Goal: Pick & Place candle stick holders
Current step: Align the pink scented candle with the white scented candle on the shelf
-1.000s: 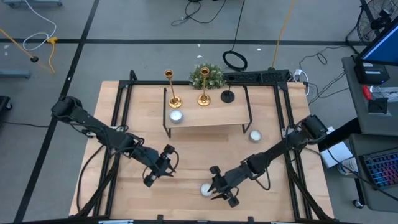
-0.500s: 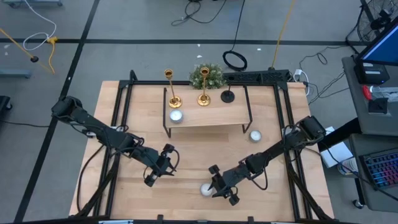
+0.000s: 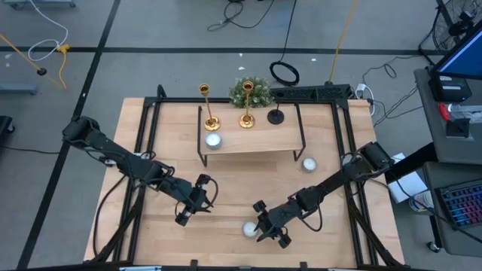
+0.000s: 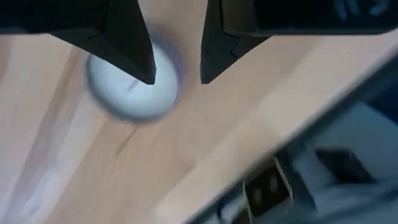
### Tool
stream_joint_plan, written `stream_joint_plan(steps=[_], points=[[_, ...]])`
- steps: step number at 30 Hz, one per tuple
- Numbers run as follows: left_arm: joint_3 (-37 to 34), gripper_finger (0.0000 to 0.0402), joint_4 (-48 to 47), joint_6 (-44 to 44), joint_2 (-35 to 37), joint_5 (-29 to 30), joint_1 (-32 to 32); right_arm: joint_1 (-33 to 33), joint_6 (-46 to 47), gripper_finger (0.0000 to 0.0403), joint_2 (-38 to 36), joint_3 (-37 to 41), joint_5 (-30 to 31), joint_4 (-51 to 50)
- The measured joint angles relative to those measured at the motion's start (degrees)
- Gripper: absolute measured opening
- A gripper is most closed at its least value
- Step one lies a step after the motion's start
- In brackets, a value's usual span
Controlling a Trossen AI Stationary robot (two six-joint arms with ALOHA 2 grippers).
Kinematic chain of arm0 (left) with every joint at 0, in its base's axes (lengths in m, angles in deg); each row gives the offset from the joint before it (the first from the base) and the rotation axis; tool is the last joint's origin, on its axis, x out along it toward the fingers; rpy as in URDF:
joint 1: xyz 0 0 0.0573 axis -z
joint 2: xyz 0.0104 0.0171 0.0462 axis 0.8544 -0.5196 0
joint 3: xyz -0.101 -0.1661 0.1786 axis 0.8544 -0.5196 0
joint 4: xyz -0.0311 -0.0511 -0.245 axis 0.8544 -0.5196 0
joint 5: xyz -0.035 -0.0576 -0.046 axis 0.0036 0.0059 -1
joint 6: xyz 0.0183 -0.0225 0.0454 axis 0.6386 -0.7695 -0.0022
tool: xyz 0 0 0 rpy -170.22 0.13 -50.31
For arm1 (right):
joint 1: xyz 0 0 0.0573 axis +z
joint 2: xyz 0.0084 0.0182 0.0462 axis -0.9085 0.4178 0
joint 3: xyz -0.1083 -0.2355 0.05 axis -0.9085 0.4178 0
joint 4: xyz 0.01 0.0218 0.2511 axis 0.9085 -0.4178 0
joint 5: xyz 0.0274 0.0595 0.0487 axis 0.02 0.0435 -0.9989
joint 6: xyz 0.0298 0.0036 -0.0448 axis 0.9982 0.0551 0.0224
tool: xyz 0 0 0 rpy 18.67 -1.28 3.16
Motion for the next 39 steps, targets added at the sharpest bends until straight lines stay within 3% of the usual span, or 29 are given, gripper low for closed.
stream_joint_plan(steps=[5, 11, 15, 21, 28, 35, 39], points=[[0.0, 0.0088, 0.0, -0.7, 0.0, 0.0, 0.0, 0.0, -2.9, 0.0125, 2.8, 0.0, 0.0, 5.2], [0.0, 0.0088, 0.0, -0.9, 0.0, 0.0, 0.0, -0.4, -5.0, 0.0122, 2.7, 0.0, 0.0, 3.0], [0.0, 0.0088, -0.1, -0.9, 0.0, 0.0, 0.0, -0.5, -6.7, 0.0092, 2.6, -0.1, 0.3, 0.3], [0.0, 0.0088, -0.1, -0.9, 0.0, 0.0, 0.0, -0.9, -7.3, 0.0015, 2.5, -0.1, 0.1, -0.1], [0.0, 0.0088, -0.5, -0.9, 0.0, 0.0, 0.0, -0.9, -4.9, 0.0009, 2.1, 0.0, 2.0, -0.3], [0.0, 0.0088, -0.5, -0.9, 0.0, 0.0, 0.0, -1.5, -0.9, 0.0003, -5.7, 0.1, 2.2, -1.3], [0.0, 0.0088, -0.1, -0.9, 0.0, 0.0, 0.0, -3.0, -1.1, 0.0003, -12.3, 0.1, 8.6, -2.3]])
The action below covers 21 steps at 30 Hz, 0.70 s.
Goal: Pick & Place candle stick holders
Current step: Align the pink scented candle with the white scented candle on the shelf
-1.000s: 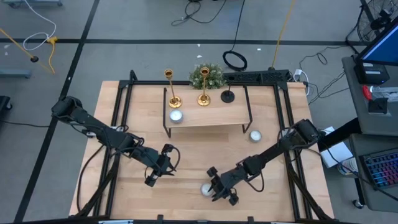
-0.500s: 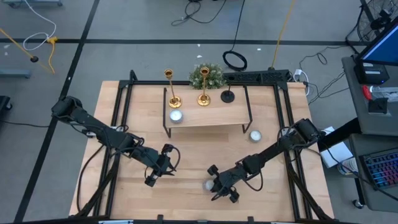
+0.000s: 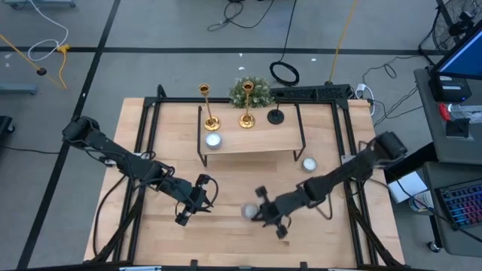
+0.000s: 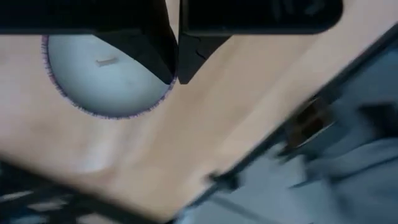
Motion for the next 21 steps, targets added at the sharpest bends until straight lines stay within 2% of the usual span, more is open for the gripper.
stream_joint_plan(steps=[6, 11, 15, 18, 21], points=[[0.0, 0.0088, 1.3, 0.6, 0.0, 0.0, 0.0, -6.8, -2.3, 0.0001, -7.2, 0.0, 13.7, 2.1], [0.0, 0.0088, 1.5, 3.1, 0.0, 0.0, 0.0, -15.2, 2.7, 0.0001, -9.7, -3.0, 12.6, -0.1], [0.0, 0.0088, 1.5, 3.2, 0.0, 0.2, -0.1, -19.8, 7.4, 0.0001, -9.5, -10.5, 5.8, -13.4], [0.0, 0.0088, 1.5, 3.2, 0.0, 0.3, -0.1, -22.0, 8.7, 0.0001, -8.1, -16.3, 5.7, -23.6], [0.0, 0.0088, 1.4, 3.1, 0.0, 2.7, -0.1, -24.9, 11.3, 0.0000, -7.0, -18.5, 6.2, -31.5]])
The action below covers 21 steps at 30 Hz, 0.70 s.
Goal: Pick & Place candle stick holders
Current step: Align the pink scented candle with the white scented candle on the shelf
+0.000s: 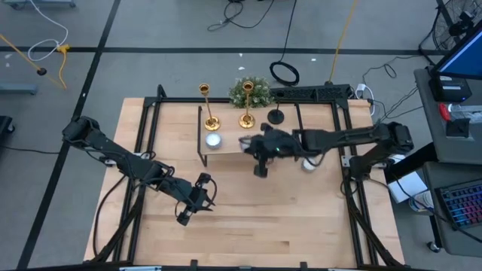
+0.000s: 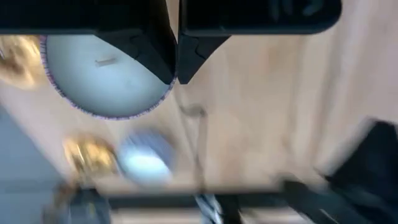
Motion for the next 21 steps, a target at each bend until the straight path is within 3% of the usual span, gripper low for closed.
stream_joint_plan(steps=[9, 14, 21], points=[[0.0, 0.0088, -2.1, -0.1, 0.0, 1.5, 0.0, -7.2, 2.8, 0.0000, 0.2, 0.7, -5.8, -2.4], [0.0, 0.0088, -3.5, -0.1, 0.0, 1.6, 0.0, -8.4, 3.9, 0.0000, 0.1, 0.7, -10.6, -2.2], [0.0, 0.0088, -3.5, 0.0, 0.0, 1.6, 0.0, -8.5, 5.4, 0.0002, 0.2, 5.9, -11.7, 2.9]])
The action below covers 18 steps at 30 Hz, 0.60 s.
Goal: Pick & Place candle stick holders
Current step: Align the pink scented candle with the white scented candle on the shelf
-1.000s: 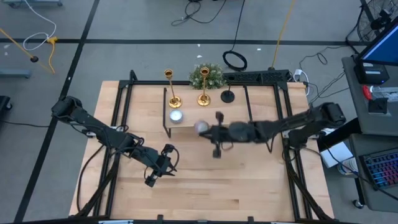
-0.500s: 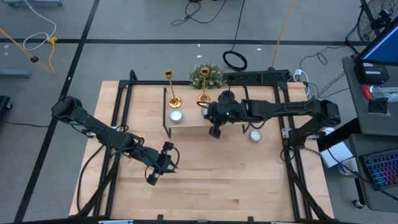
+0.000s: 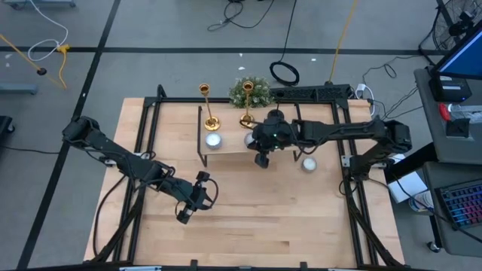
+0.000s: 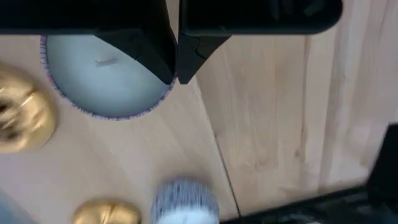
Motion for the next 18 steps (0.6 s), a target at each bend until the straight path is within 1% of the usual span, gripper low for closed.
stream_joint_plan(steps=[8, 12, 15, 18], points=[[0.0, 0.0088, 0.0, 0.2, 0.0, 1.9, 0.0, -0.5, -0.1, 0.0003, -0.2, 1.9, -0.1, 1.9], [0.0, 0.0088, 0.1, 0.2, 0.0, 1.9, 0.0, -0.5, -0.2, 0.0008, -0.1, 2.8, -0.1, 4.7], [0.0, 0.0088, 0.1, 0.2, 0.0, 1.9, 0.0, -0.4, -3.5, 0.0029, 0.0, 2.9, -0.2, 5.4], [0.0, 0.0088, 0.1, 0.2, 0.0, 1.9, 0.0, -0.3, -6.4, 0.0064, 0.0, 2.9, -1.5, 5.9]])
